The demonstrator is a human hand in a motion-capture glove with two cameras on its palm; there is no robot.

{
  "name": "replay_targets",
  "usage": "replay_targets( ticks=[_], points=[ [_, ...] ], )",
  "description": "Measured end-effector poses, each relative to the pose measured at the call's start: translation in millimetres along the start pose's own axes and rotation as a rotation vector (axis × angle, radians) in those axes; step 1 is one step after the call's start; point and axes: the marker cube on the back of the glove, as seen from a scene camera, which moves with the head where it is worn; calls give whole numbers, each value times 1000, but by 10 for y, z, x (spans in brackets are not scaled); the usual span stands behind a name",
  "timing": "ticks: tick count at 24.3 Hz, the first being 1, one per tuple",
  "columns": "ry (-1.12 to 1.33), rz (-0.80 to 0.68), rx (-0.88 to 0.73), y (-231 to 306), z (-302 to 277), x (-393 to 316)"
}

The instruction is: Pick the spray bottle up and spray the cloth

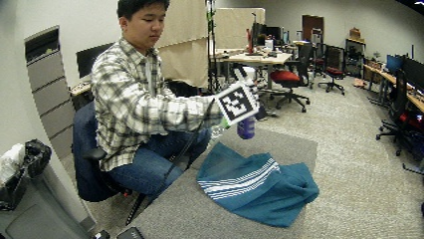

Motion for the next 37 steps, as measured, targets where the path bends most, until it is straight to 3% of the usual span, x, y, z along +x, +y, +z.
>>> replay_targets(
  ticks=[8,18,37],
  points=[
    [37,54,-10,-247,192,759],
    [1,25,34,-578,153,1036],
    [85,90,-102,-218,215,972]
  ],
)
